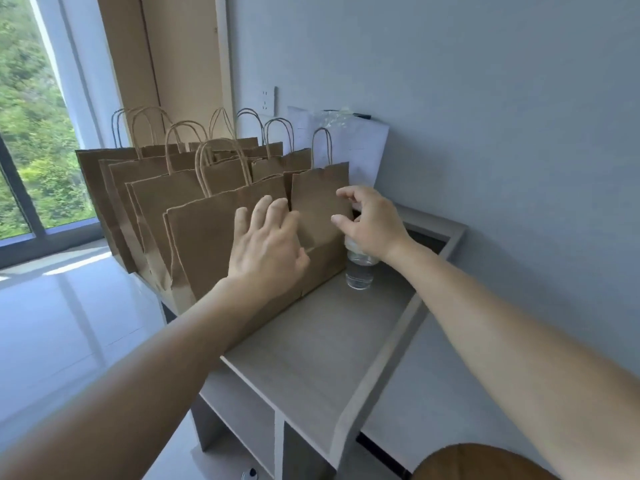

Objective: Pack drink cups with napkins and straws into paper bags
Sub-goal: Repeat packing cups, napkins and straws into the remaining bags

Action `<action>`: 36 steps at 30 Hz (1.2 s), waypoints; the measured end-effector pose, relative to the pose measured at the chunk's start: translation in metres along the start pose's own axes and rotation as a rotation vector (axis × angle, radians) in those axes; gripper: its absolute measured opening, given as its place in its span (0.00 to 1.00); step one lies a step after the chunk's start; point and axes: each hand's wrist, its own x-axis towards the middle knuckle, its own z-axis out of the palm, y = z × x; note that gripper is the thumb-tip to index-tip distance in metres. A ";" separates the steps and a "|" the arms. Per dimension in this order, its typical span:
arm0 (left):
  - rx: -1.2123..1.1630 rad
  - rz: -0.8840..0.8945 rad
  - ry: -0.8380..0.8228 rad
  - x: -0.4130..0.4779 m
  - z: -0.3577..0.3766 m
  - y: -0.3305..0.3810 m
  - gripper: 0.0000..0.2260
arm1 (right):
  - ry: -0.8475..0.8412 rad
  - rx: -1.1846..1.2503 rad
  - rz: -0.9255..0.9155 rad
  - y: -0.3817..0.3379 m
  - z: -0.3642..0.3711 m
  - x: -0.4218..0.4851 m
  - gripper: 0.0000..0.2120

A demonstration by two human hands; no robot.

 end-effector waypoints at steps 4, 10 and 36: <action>-0.035 0.036 -0.108 0.002 -0.002 0.060 0.24 | -0.032 -0.125 0.101 0.037 -0.063 -0.059 0.23; -0.133 0.144 -0.171 -0.007 -0.015 0.189 0.25 | -0.003 -0.266 0.270 0.089 -0.174 -0.167 0.25; -0.431 0.992 -0.651 -0.155 0.046 0.629 0.28 | 0.257 -0.434 1.225 0.212 -0.378 -0.579 0.27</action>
